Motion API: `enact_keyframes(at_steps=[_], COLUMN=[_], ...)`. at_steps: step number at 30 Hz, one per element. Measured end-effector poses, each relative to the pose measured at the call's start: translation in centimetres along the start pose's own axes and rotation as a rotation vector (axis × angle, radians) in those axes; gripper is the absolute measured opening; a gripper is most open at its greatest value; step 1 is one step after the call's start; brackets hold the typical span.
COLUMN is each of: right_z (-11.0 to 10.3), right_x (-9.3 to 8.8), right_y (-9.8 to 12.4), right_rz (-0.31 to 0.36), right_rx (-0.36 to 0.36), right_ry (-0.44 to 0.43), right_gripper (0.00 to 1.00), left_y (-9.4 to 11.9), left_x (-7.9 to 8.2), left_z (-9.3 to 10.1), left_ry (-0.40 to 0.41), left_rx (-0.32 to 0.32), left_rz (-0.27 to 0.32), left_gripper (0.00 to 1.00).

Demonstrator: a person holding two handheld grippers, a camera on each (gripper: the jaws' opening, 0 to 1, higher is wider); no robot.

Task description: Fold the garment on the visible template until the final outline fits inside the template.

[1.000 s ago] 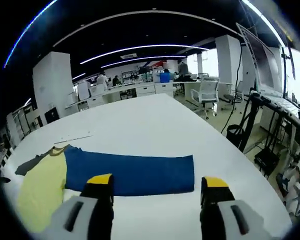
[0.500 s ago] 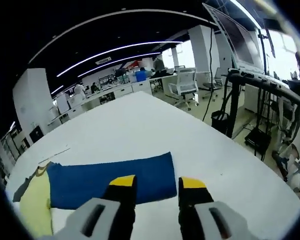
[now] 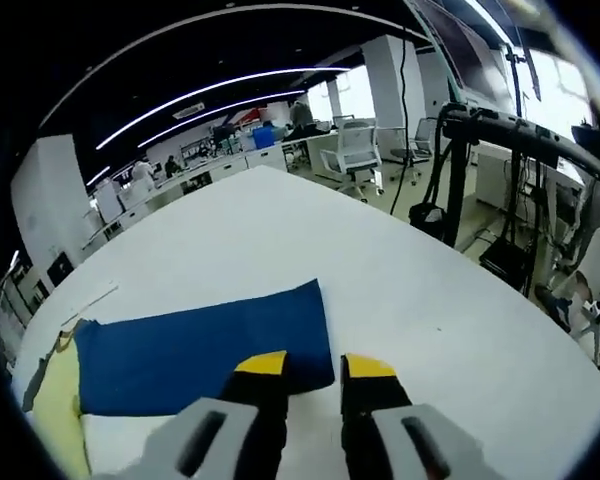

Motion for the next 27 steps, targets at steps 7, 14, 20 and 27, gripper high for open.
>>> enact_keyframes(at_steps=[7,14,20,27], right_z=[0.5,0.4,-0.1,-2.2], right_x=[0.6,1.4,2.7,4.8], right_y=[0.2,0.5,0.8,1.7], right_rz=[0.003,-0.001,-0.005,0.009], right_rx=[-0.008,0.019,0.095,0.195], right_ry=[-0.038,-0.027,-0.013,-0.001], right_gripper=[0.0,0.0,0.0,0.0], left_y=[0.1,-0.3,-1.0,-1.3], left_x=[-0.4,-0.3,-0.2,-0.2], left_z=[0.2,0.2,0.2,0.4], left_ry=[0.009,0.011,0.011,0.02], left_rx=[0.002,-0.002,-0.016,-0.026], left_rz=[0.001,0.016,0.025,0.047], left_gripper=[0.86,0.85,0.84,0.83])
Point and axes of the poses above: the point that each gripper's makers call its tool centre point, and the gripper's own axes: y roughly backward along the fingers, z roughly to its right, x roughly out of its top, the point moved 9 cm from there along y, roughly backward along the fingers, and after that the axes turned 11 degrees about -x, right-handed, at the moved point
